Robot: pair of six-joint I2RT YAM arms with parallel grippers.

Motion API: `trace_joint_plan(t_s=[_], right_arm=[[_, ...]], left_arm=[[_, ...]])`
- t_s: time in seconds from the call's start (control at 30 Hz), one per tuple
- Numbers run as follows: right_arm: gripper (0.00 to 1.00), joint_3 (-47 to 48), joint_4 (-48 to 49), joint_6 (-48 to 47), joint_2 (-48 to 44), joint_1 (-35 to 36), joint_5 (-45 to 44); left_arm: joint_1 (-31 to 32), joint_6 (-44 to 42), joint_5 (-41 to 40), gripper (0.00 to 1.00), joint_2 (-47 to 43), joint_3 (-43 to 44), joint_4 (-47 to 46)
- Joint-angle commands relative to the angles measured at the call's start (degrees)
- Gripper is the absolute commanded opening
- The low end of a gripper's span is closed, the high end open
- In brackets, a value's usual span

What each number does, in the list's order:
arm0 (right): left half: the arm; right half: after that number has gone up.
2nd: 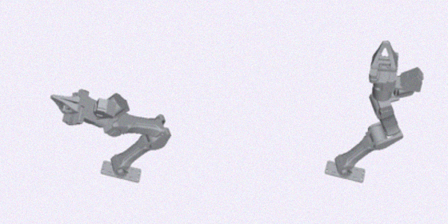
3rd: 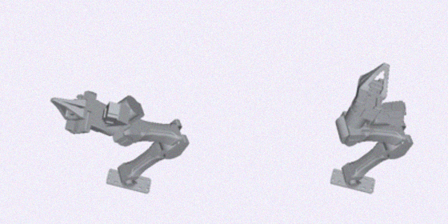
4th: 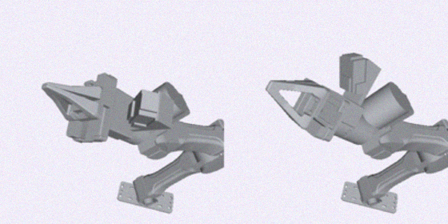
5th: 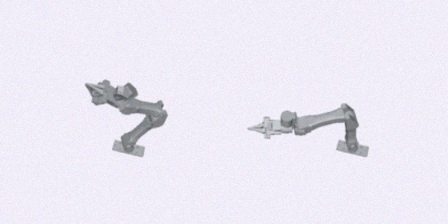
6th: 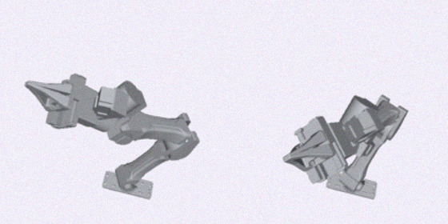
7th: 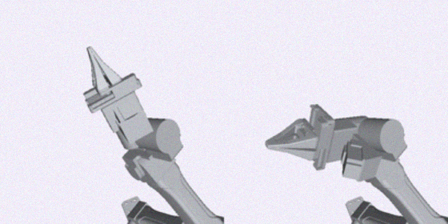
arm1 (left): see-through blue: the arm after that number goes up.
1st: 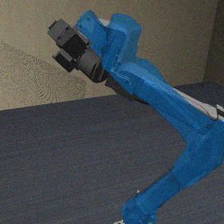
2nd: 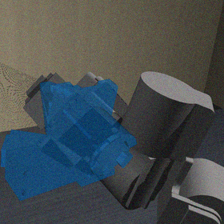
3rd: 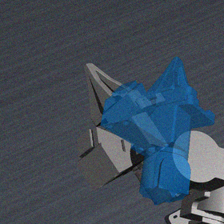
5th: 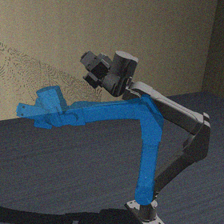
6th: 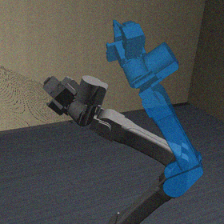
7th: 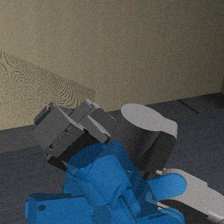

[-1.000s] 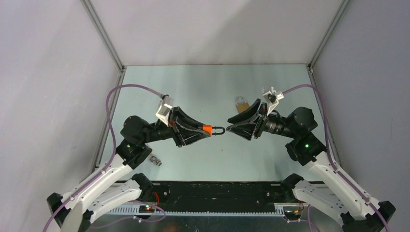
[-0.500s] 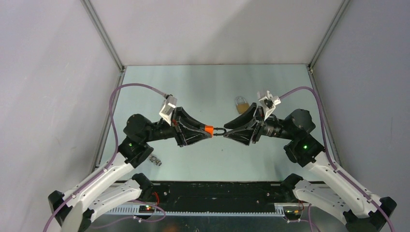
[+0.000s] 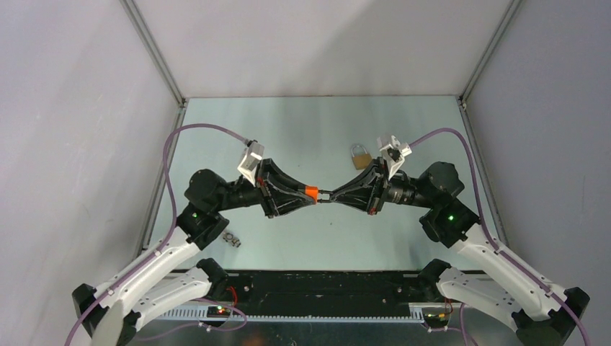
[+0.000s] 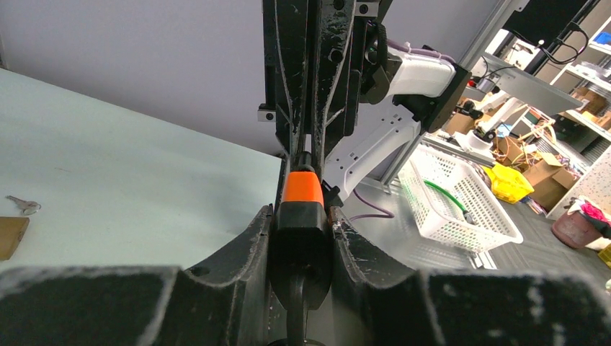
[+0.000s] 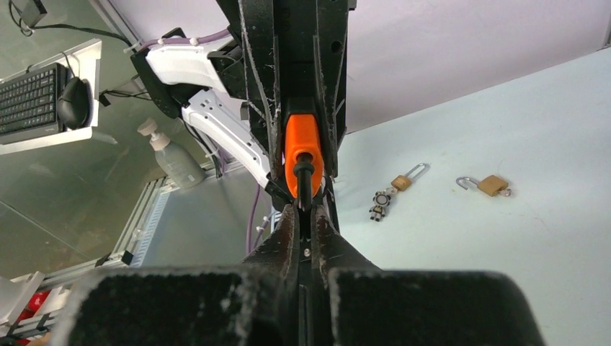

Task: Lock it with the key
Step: Lock the lock.

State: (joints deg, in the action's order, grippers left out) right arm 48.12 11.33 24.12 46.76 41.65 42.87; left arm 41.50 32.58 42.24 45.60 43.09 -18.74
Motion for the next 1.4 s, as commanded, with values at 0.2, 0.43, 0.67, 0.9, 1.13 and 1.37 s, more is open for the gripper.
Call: trace_joint_plan(t_s=[0.2,0.43,0.67,0.9,1.13,1.37], right_arm=[[0.0,0.83,6.35,1.57,2.74,3.57,-3.95],[0.0,0.84,9.1,2.65,5.96,6.33,-4.85],[0.0,0.91,11.93,3.33,8.21,9.32,-5.82],[0.0,0.84,6.99,2.37,5.33,8.5,-12.74],[0.4,-0.45,2.3,6.47,0.18,4.53,-25.77],[0.71,-5.94,12.06,17.42,-3.28,5.7,-35.36]], left_arm=[[3.2,-0.25,-1.27,0.0,3.0,1.83,-2.7],[5.14,-0.15,-2.44,0.0,5.67,2.53,-2.7],[6.33,-0.25,-2.18,0.0,6.72,2.69,-2.69],[6.08,-0.03,-8.51,0.0,5.14,2.39,-1.99],[5.1,11.02,-21.47,0.0,1.64,3.62,-1.23],[5.02,20.8,-29.78,0.0,-0.02,4.15,-1.17]])
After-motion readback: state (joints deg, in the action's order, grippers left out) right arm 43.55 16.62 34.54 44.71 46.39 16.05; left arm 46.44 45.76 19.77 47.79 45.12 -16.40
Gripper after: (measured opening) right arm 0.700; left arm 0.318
